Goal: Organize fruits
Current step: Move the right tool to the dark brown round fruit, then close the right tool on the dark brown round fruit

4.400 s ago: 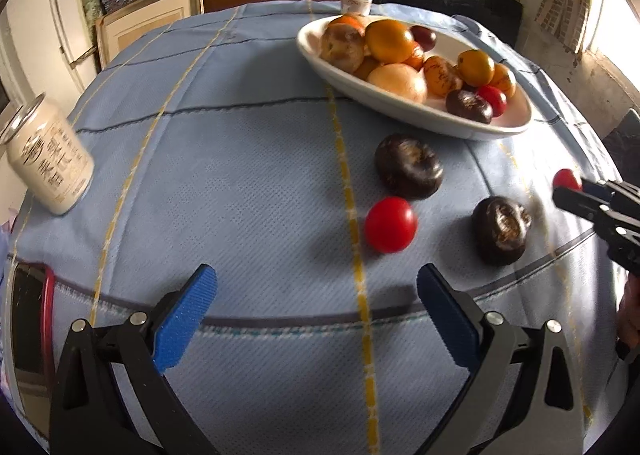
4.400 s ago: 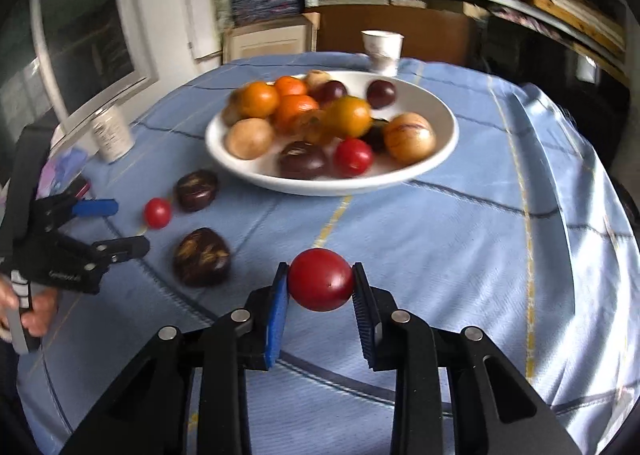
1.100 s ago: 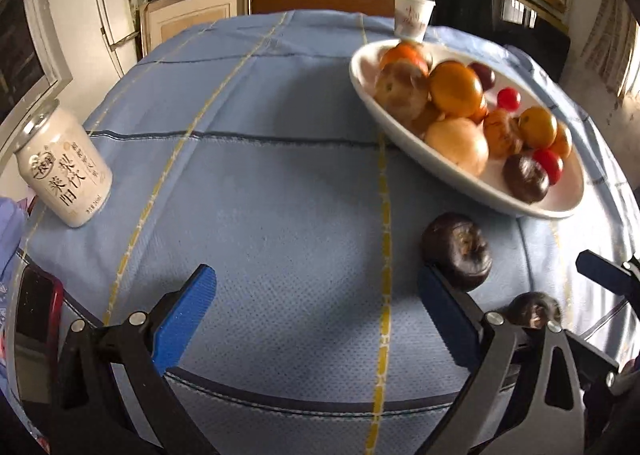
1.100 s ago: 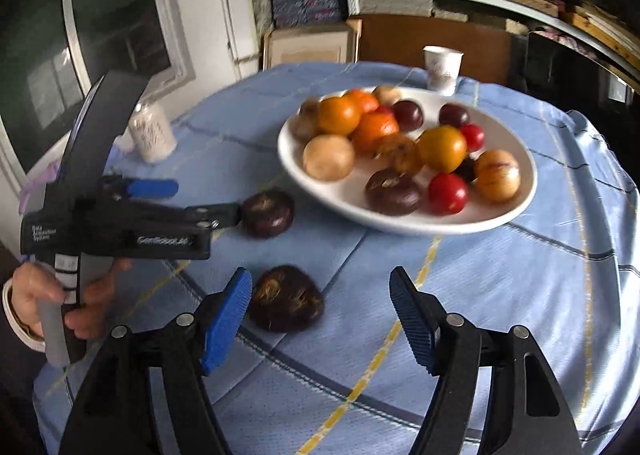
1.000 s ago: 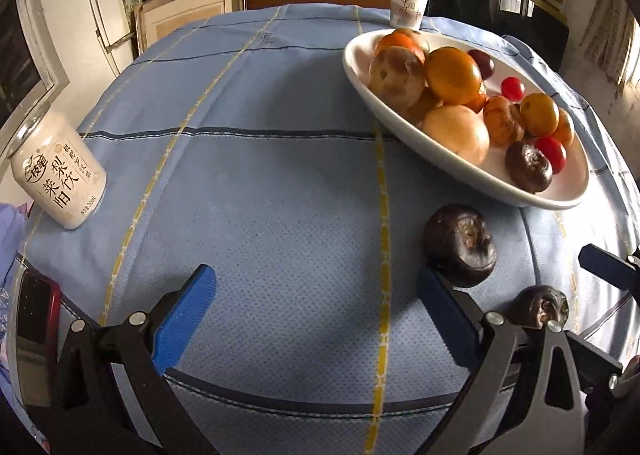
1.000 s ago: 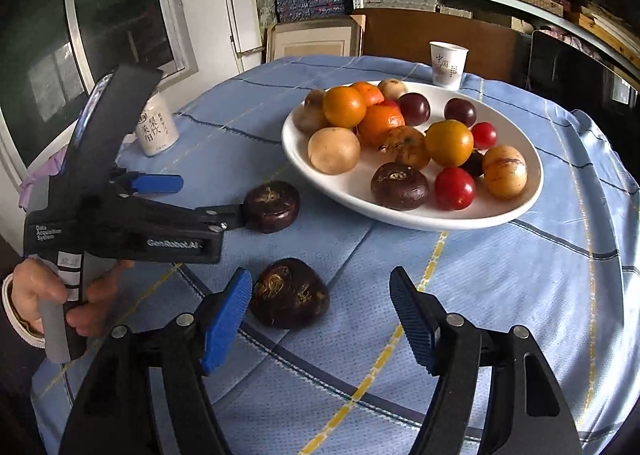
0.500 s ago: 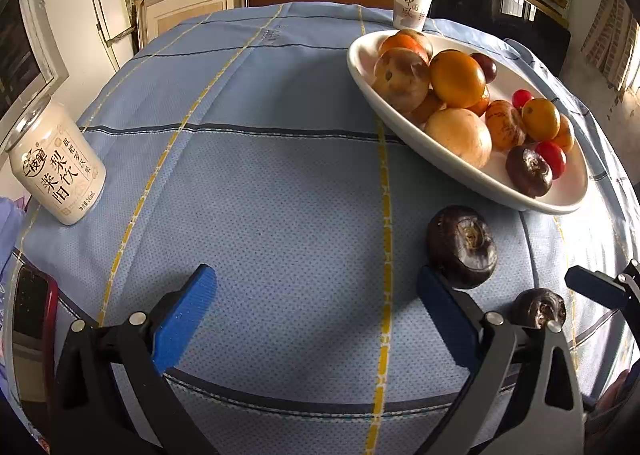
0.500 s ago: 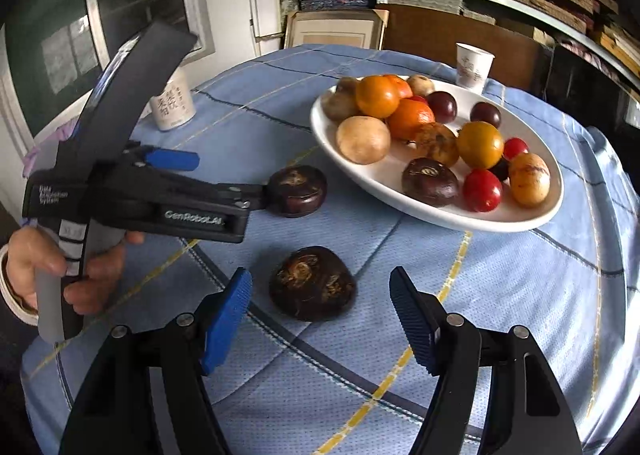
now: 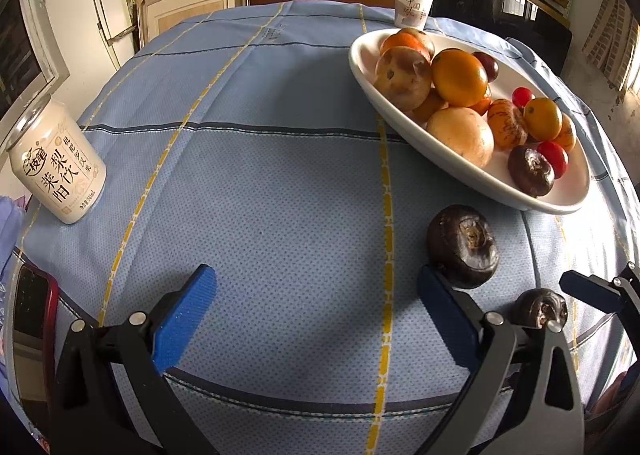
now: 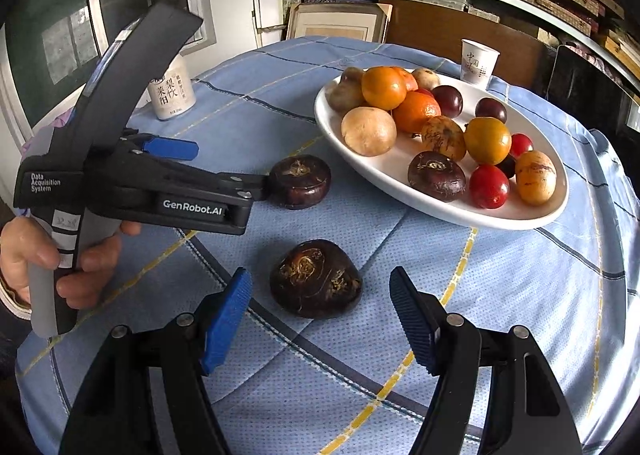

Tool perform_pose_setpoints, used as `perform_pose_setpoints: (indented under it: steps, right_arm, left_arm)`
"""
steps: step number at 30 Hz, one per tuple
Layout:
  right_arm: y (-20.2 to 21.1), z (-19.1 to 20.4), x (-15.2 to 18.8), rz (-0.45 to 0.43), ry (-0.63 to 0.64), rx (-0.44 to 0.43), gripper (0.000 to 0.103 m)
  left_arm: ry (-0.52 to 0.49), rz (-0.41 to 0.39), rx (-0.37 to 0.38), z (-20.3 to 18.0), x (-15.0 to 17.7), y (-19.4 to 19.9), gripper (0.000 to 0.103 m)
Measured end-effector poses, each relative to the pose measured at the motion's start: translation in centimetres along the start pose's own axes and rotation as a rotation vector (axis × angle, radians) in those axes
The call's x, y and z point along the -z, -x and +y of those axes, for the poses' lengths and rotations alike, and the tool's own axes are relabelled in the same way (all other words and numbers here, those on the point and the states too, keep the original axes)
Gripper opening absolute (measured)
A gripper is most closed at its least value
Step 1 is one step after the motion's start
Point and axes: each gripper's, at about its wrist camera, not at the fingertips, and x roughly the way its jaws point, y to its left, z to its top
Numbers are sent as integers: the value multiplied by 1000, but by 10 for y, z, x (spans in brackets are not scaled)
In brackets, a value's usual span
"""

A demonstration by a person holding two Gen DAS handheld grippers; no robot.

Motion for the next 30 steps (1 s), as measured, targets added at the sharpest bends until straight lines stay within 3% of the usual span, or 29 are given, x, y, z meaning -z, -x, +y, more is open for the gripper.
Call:
perform_pose_setpoints:
  steps: [20,21,22,25,30]
  right_arm:
    - [-9,9,-1,34,37,60,61]
    - [-9,10,-1,32,41,63,59]
    - [-9,10,-1,31,46,60,49]
    - [-7,13,-1,23,53,75,48]
    - [17,-23,-4,-80,-111,91,48]
  left_arm:
    - [2,0,0,0,-1,-1,99]
    - [1,0,0,0,-1,-1,99]
    - [2,0,0,0,-1,-1,99]
    - [2,0,1,0,-1,-1,99]
    - [-1,-6,2,-1,-1,0,99]
